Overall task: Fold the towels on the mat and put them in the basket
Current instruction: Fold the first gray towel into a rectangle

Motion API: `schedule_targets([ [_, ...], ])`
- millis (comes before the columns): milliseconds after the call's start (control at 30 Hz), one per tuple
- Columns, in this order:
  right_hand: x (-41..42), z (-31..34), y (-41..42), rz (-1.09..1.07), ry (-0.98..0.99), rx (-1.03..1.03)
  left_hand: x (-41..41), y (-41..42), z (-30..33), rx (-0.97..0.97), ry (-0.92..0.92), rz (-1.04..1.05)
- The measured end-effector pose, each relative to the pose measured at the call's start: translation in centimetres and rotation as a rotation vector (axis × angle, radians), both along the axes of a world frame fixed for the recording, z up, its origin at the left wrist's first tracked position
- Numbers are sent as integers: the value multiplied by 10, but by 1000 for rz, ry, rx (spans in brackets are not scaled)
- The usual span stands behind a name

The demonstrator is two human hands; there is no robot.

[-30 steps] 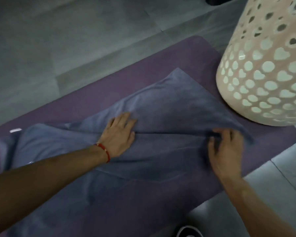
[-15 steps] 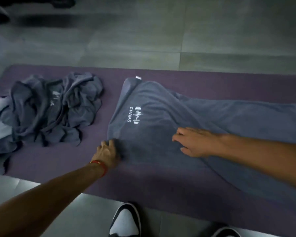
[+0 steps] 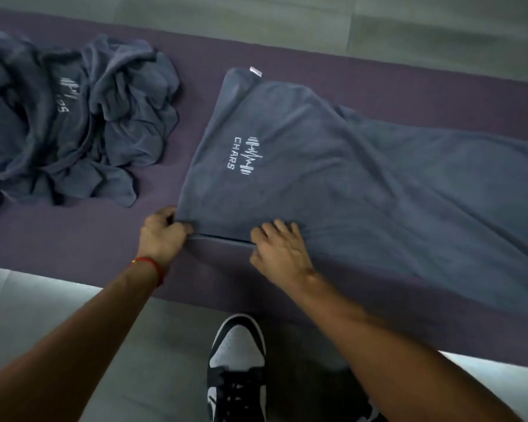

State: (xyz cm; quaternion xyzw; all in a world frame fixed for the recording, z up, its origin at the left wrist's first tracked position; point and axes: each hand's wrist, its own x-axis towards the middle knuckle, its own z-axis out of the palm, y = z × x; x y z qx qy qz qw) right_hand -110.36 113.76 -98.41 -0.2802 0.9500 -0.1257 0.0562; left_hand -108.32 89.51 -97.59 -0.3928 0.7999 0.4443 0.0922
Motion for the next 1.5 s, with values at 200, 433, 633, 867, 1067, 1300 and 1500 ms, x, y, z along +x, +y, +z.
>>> schedule_targets([
  [200,54,11,-36,-83,-263,-133,37,-13,11,-233,-151,-40],
  [433,-42,19,1,-339,-9,-152,-26,13,16,-695,-103,-192],
  [633,-95,-32,28,-382,-273,254,-177,23,8,-656,179,-601],
  [867,-96,-36,24,-384,-219,257,-278,-1,0,-804,12,-912],
  [1067,-98,-29,29,-341,-252,223,-307,-29,22,-1081,-63,-863],
  [1300,-95,-34,44,-262,-214,243,-231,59,-1,-970,62,-669],
  [1500,-119,-13,67,-179,-508,124,-70,151,-14,-828,94,-986],
])
